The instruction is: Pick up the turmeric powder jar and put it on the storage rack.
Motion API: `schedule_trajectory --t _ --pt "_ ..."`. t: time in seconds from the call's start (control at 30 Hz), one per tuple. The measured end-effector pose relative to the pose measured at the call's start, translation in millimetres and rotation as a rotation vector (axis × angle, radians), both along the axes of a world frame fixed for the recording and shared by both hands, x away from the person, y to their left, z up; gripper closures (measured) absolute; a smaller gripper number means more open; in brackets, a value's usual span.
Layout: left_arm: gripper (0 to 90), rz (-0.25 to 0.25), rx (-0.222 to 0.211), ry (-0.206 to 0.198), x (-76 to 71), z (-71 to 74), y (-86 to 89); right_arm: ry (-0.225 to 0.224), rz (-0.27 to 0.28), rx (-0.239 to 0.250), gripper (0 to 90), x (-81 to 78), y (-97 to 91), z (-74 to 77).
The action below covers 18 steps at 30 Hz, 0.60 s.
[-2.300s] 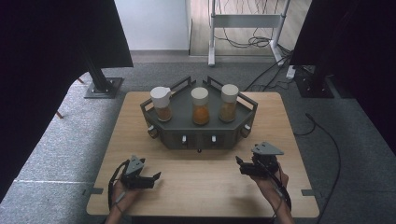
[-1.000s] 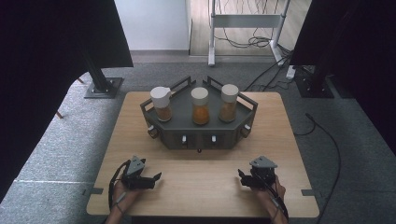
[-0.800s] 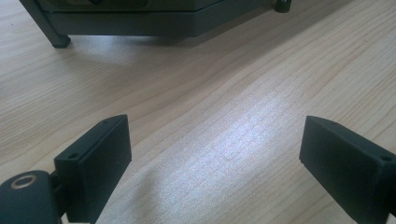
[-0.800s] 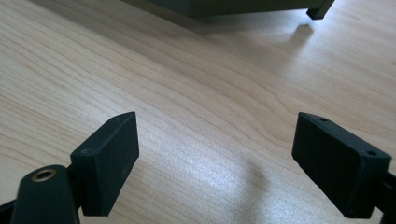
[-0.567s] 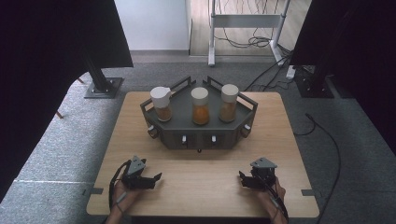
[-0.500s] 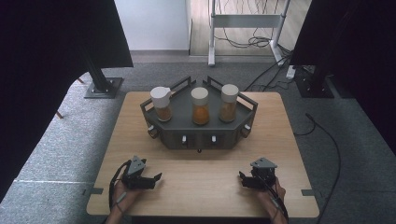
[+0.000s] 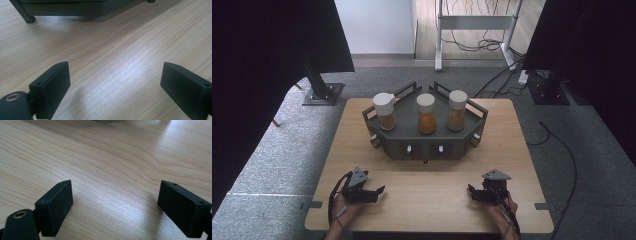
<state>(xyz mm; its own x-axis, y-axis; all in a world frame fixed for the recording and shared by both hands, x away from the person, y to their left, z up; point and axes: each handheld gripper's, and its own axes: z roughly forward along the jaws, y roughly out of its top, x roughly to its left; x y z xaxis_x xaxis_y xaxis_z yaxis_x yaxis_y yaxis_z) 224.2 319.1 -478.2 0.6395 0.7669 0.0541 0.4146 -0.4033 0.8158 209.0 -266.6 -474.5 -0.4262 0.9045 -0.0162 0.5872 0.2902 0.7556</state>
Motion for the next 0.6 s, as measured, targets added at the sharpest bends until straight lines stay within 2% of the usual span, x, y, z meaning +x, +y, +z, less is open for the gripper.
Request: schedule_trajectory --t 0.6 --pt "9.1 -0.003 0.004 -0.002 -0.2 0.2 -0.6 0.017 0.011 0.006 7.6 3.0 -1.5 0.7"
